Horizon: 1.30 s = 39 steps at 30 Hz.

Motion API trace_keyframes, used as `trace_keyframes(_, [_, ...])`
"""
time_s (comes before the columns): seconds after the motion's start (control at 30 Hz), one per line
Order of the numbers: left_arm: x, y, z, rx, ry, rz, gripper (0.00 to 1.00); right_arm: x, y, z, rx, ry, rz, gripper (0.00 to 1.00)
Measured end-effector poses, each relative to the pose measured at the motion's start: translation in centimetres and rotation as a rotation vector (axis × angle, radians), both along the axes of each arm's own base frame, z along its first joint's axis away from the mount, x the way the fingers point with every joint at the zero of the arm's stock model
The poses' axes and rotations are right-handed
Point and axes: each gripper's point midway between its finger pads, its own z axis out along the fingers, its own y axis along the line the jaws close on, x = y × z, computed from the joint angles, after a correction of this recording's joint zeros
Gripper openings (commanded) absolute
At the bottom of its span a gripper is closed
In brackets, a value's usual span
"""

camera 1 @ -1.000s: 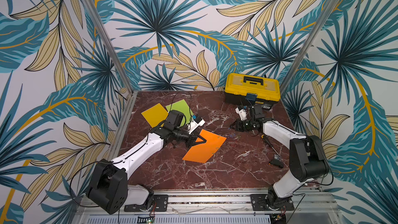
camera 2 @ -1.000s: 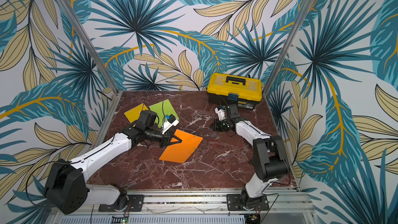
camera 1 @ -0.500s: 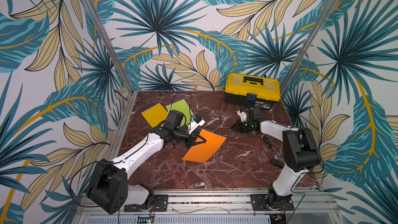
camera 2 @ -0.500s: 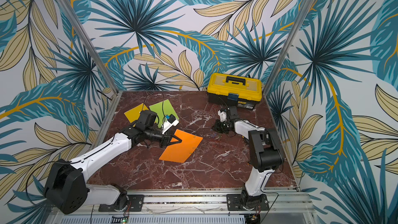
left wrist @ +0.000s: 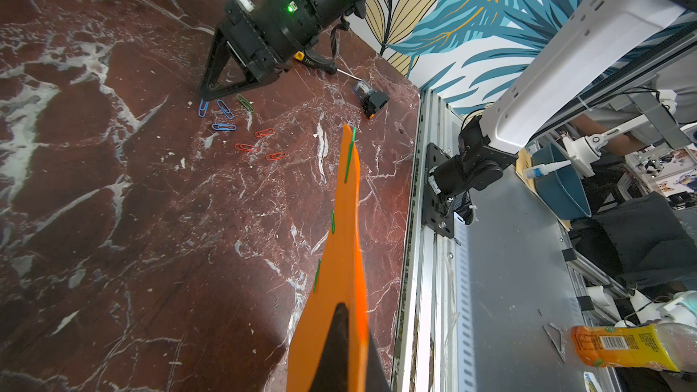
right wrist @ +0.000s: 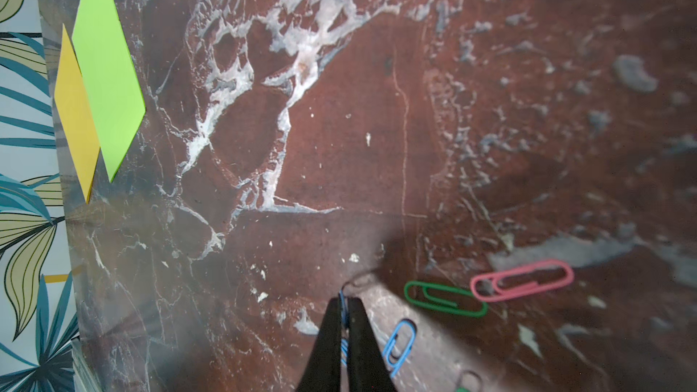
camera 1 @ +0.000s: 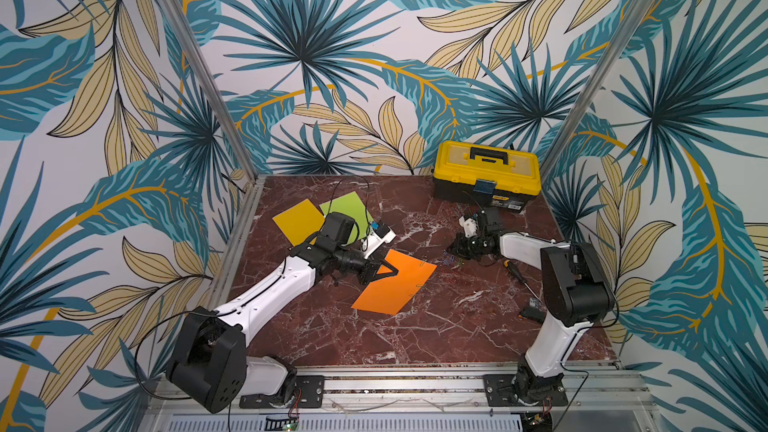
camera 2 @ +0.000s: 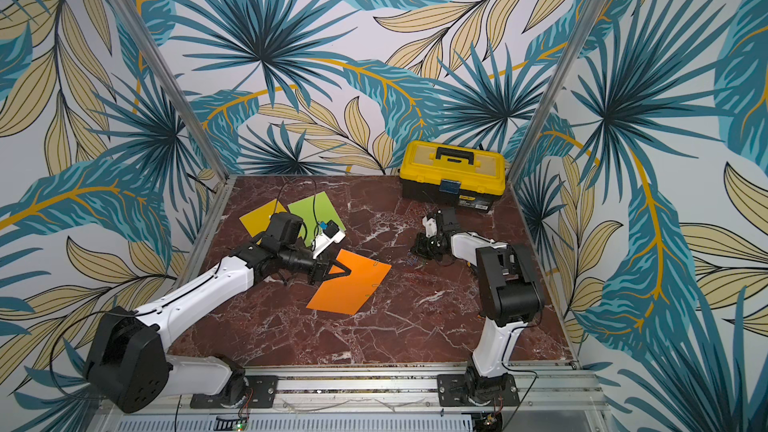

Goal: Unclip the paperclips from the documents
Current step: Place the paper clip at the center of the board.

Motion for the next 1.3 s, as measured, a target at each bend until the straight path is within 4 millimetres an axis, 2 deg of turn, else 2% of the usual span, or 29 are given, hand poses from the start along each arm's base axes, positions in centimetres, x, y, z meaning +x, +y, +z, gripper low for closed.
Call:
trace_keyframes(0.23, [0.0,0.0,0.0,0.000,0.000,0.000,0.00,-0.1,-0.3,-0.2,-0.018,0.007,-0.009,0.25])
trace_keyframes(0.5, [0.0,0.0,0.0,0.001,-0.001,0.001,0.00,-0.6,-0.4,0.1,-0.025,-0.001,-0.004,0.30])
trace_keyframes(0.6, [0.2,0.1,0.0,0.001,-0.001,0.006,0.00,-1.2,-0.4,1.3,-0.020,-0.037,0.014,0.33])
trace_keyframes(0.73, [0.8,0.6,0.4,-0.012,-0.001,0.031,0.00,-2.1,0.0,3.9,-0.003,-0.128,0.056,0.37])
trace_keyframes(0.9, [1.9,1.4,1.8,-0.055,-0.027,0.067,0.00,-3.4,0.8,6.8,0.040,-0.257,0.125,0.42])
trace_keyframes(1.1, [2.8,2.1,3.8,-0.115,-0.064,0.092,0.00,-5.2,3.1,9.5,0.139,-0.408,0.219,0.49])
trace_keyframes(1.3, [3.1,2.8,5.6,-0.161,-0.098,0.106,0.00,-7.1,5.0,12.8,0.239,-0.574,0.305,0.63])
